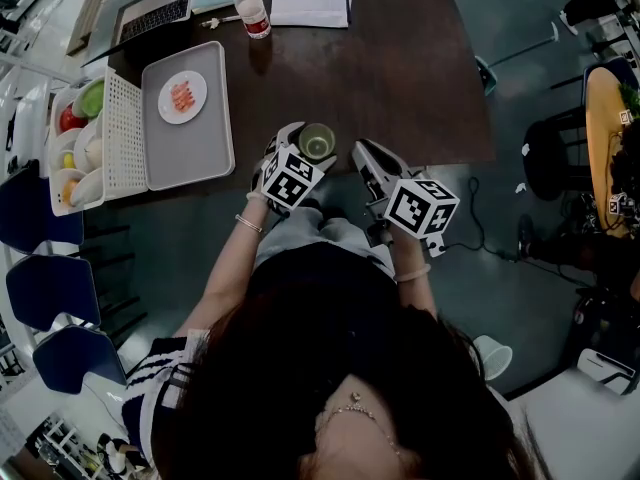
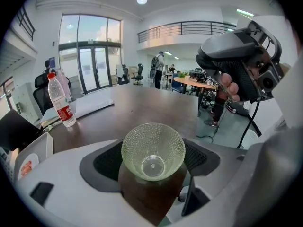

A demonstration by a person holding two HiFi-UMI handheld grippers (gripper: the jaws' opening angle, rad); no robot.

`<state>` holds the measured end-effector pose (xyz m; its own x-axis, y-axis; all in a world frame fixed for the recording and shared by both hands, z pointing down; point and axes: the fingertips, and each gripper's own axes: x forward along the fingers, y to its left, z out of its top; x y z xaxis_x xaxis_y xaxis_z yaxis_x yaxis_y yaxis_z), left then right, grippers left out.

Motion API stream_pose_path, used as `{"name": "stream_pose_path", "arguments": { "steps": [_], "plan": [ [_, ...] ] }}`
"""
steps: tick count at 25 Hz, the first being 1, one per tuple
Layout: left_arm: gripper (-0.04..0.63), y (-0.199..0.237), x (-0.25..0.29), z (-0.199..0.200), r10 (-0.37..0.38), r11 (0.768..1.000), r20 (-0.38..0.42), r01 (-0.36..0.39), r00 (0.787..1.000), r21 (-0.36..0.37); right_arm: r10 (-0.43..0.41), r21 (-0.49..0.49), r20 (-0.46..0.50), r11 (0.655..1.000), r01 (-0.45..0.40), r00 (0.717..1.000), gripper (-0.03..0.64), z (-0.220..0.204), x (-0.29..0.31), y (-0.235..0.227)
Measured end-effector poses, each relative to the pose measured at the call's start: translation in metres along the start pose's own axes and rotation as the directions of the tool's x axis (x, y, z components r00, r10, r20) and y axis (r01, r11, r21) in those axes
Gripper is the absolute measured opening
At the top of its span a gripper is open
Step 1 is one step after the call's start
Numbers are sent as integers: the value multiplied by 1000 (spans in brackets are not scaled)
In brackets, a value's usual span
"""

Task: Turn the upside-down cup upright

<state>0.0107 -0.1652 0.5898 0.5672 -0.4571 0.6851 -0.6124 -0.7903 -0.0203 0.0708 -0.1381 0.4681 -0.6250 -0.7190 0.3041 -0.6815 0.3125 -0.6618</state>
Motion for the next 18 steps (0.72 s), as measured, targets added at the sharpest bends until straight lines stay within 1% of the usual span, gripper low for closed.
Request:
{"name": "stream_pose_path", "arguments": {
  "steps": [4,9,11,14,18],
  "plan": [
    [390,0,-3,6,4,1000,33,-4,999,-7,1,2,0,1000,-1,1000,48,-1,0,0],
    [390,-1,-9,15,9,1000,49,-9,999,10,5,-1,1,1000,-5,1000,48,0,-1,2],
    [390,1,-15,19,20,1000,74,-20,997,4,6,-3,1,1000,-6,1000,48,-1,0,2],
    [390,6,-30,30,52,998,143,-49,988,-27,7,-6,1,1000,-7,1000,48,-1,2,4],
    [390,7,-52,45,64,995,224,-44,973,-93,10,-11,-1,1000,-10,1000,48,-2,3,5]
  ]
}}
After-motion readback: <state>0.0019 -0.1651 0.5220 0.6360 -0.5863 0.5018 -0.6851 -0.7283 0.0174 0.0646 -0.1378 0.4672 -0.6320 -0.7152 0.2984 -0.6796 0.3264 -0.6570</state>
